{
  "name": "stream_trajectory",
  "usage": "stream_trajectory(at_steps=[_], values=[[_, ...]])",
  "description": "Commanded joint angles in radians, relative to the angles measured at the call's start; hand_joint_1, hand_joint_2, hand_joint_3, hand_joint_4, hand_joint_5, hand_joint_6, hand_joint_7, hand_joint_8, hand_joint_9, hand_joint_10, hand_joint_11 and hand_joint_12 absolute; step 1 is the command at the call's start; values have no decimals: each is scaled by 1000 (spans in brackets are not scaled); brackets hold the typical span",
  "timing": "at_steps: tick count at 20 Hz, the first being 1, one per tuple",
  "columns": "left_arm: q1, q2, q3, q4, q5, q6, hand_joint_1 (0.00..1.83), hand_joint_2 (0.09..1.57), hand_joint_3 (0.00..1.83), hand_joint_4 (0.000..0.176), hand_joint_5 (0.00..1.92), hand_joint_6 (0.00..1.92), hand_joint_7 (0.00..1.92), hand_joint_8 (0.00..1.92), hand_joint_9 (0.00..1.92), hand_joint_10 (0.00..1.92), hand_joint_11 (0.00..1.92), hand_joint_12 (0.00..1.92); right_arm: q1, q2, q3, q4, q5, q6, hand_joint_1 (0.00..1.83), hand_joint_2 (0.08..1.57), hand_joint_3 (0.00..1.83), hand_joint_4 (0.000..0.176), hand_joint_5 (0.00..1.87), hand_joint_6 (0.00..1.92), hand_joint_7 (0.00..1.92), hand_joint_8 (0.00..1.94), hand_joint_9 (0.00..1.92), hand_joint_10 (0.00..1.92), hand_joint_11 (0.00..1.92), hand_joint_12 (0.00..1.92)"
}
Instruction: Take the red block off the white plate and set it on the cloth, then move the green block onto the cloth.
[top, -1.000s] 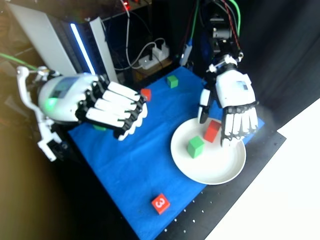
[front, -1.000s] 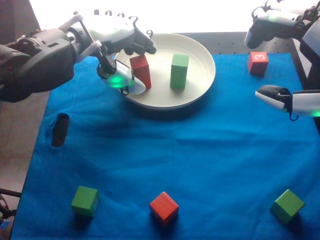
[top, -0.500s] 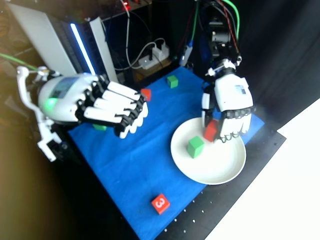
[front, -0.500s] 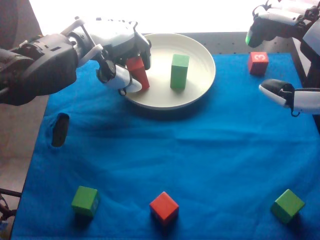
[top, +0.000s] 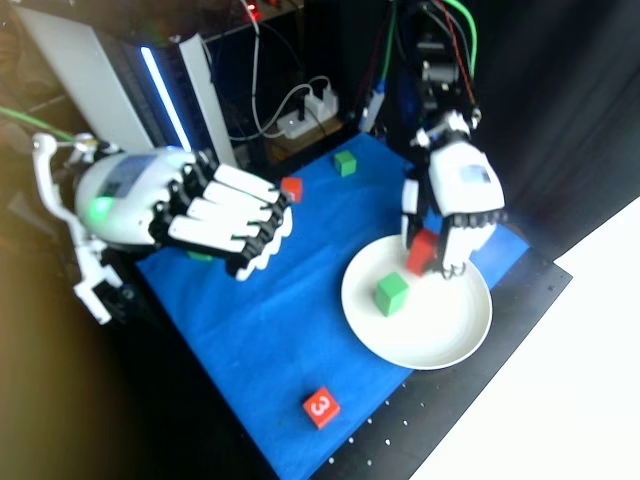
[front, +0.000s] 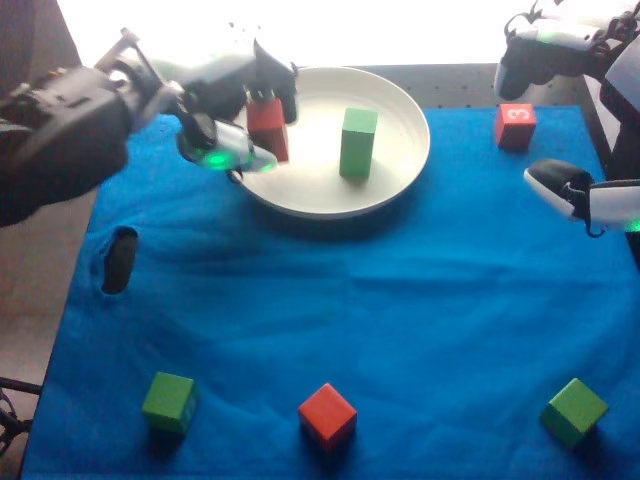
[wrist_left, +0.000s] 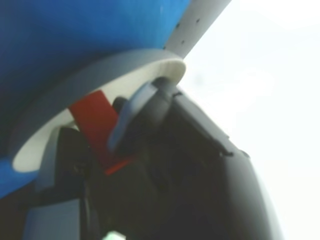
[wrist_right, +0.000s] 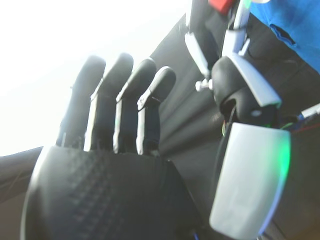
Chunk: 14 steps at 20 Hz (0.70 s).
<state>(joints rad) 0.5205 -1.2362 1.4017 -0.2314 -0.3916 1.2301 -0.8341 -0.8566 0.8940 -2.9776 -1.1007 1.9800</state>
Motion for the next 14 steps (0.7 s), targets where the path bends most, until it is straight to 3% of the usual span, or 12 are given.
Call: stream_trajectory(at_steps=[1, 2, 3, 4, 5, 6, 8, 9, 10, 11, 13, 14], values=[[-4, 21, -19, 14, -180, -5, 1203, 1260, 0, 0, 673, 1200, 786, 1593, 864, 1716, 846, 1921, 8, -3, 2, -34, -119, -1, 1178, 648, 607, 0, 537, 1096, 523, 1314, 436, 1488, 303, 1903], [8, 61, -66, 26, -223, -6, 1216, 1237, 0, 0, 714, 1152, 828, 1522, 874, 1622, 829, 1878, 8, -3, 1, -34, -119, -1, 1171, 650, 613, 0, 541, 1093, 528, 1311, 448, 1478, 324, 1881], [13, 77, -86, 31, -240, -6, 1215, 1238, 0, 0, 710, 1141, 824, 1540, 862, 1674, 810, 1912, 8, -3, 1, -34, -119, -1, 1135, 659, 615, 0, 531, 1094, 499, 1318, 428, 1489, 313, 1882], [27, 106, -123, 44, -276, -7, 1205, 1241, 2, 0, 722, 1305, 770, 1470, 966, 1872, 985, 1919, 7, -4, 1, -34, -119, -1, 1151, 658, 611, 0, 533, 1093, 491, 1334, 413, 1503, 291, 1890], [45, 137, -165, 59, -309, -7, 1201, 1243, 2, 0, 721, 1344, 758, 1451, 956, 1892, 991, 1921, 6, -4, 0, -34, -119, -1, 1117, 687, 584, 0, 527, 1083, 492, 1319, 417, 1500, 300, 1887], [60, 157, -191, 68, -334, -8, 1211, 1237, 0, 0, 705, 1202, 823, 1494, 848, 1666, 789, 1894, 6, -4, 0, -34, -119, -1, 1093, 691, 580, 0, 532, 1082, 498, 1310, 425, 1480, 314, 1866], [103, 202, -253, 82, -391, -8, 1341, 1198, 0, 0, 735, 1163, 858, 1272, 794, 1497, 613, 1744, 5, -4, 0, -34, -119, -1, 1118, 698, 552, 0, 547, 1061, 523, 1257, 453, 1453, 337, 1845], [125, 222, -280, 90, -415, -16, 1346, 1192, 0, 0, 739, 1157, 862, 1240, 811, 1488, 635, 1756, 3, -3, -1, -34, -119, -1, 1118, 700, 550, 0, 547, 1058, 520, 1249, 444, 1448, 323, 1840], [142, 235, -297, 104, -434, -42, 1244, 1215, 4, 0, 742, 1121, 844, 1450, 849, 1593, 776, 1888, 2, -3, -1, -34, -119, -1, 1107, 692, 556, 0, 561, 1045, 538, 1221, 465, 1445, 354, 1849], [165, 244, -307, 126, -455, -90, 1227, 1208, 0, 0, 759, 1125, 868, 1428, 799, 1573, 725, 1914, 1, -3, -2, -33, -119, -1, 1109, 678, 581, 0, 565, 1042, 530, 1236, 449, 1466, 334, 1887], [221, 260, -319, 142, -512, -185, 1223, 1186, 0, 0, 783, 1126, 927, 1305, 831, 1408, 679, 1817, 0, -3, -3, -32, -119, -1, 1111, 624, 636, 0, 585, 1039, 550, 1233, 478, 1458, 377, 1878], [269, 274, -335, 142, -546, -234, 1218, 1184, 0, 0, 770, 1163, 942, 1260, 895, 1256, 737, 1669, 0, -3, -4, -31, -119, -1, 1125, 568, 701, 0, 606, 1038, 575, 1252, 522, 1473, 452, 1870]])
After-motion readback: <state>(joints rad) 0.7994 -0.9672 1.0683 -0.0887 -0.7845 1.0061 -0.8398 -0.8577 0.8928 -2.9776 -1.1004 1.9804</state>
